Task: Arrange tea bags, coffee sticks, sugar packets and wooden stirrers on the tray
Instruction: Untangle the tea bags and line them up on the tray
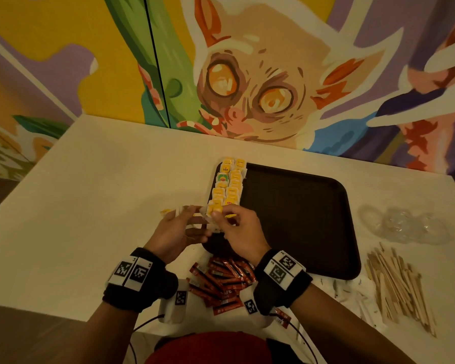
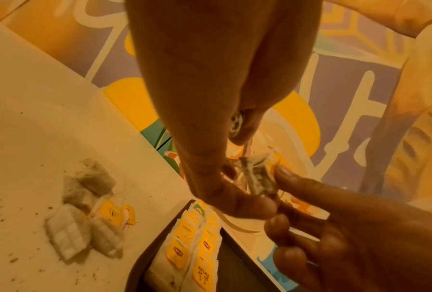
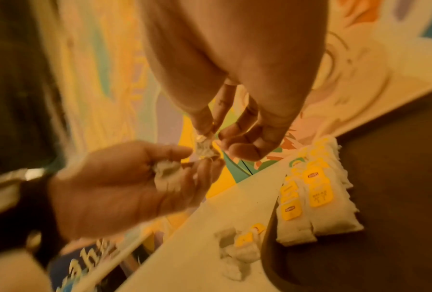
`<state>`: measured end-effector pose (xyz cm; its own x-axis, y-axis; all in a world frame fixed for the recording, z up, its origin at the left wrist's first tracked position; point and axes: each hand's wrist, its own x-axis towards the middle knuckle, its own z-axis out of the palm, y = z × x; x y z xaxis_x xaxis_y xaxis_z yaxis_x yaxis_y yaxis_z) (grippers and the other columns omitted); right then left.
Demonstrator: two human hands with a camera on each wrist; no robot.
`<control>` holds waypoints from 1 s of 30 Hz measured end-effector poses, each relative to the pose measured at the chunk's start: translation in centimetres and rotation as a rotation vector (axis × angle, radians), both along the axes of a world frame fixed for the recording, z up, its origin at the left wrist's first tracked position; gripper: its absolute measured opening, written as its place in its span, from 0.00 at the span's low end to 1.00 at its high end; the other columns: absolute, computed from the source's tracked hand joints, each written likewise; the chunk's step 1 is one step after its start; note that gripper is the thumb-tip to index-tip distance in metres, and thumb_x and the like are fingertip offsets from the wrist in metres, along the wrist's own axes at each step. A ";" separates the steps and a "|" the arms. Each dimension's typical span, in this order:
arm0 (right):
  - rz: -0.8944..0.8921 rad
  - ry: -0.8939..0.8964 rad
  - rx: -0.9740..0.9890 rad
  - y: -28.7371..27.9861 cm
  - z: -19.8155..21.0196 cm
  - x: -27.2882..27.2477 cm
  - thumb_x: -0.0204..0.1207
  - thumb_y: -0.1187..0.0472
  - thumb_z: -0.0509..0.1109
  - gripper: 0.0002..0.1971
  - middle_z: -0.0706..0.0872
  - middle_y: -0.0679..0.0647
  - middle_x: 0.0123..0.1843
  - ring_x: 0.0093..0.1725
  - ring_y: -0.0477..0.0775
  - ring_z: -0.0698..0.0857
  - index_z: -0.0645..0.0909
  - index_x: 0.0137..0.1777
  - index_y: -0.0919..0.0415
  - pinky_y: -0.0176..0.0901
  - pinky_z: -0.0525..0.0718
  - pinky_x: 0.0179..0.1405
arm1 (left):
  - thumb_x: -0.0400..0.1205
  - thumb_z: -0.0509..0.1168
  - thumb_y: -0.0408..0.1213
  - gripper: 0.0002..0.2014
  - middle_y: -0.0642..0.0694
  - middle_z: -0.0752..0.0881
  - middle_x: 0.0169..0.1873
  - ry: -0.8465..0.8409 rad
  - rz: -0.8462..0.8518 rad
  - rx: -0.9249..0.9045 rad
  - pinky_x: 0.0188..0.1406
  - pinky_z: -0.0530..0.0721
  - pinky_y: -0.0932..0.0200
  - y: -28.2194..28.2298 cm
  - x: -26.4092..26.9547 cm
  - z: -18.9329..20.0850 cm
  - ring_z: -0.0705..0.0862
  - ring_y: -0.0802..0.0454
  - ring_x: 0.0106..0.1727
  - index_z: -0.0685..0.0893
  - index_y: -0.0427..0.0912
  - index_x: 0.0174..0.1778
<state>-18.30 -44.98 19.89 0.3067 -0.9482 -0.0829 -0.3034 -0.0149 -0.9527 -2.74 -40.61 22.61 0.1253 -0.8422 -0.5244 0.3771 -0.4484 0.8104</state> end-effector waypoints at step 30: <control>0.180 -0.083 -0.060 0.3 1.8 -1.9 0.79 0.63 0.74 0.17 0.82 0.48 0.59 0.50 0.56 0.86 0.83 0.61 0.41 0.52 0.89 0.50 | 0.84 0.64 0.36 0.11 0.50 0.77 0.26 -0.335 -0.211 -0.306 0.22 0.69 0.63 0.1 -0.5 0.1 0.68 0.56 0.24 0.88 0.32 0.50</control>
<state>-20.17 -44.68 21.73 0.4749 -0.8800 0.0048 -0.2115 -0.1195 -0.9700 -3.28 -40.54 22.75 0.0553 -0.9762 -0.2095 0.0003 -0.2098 0.9777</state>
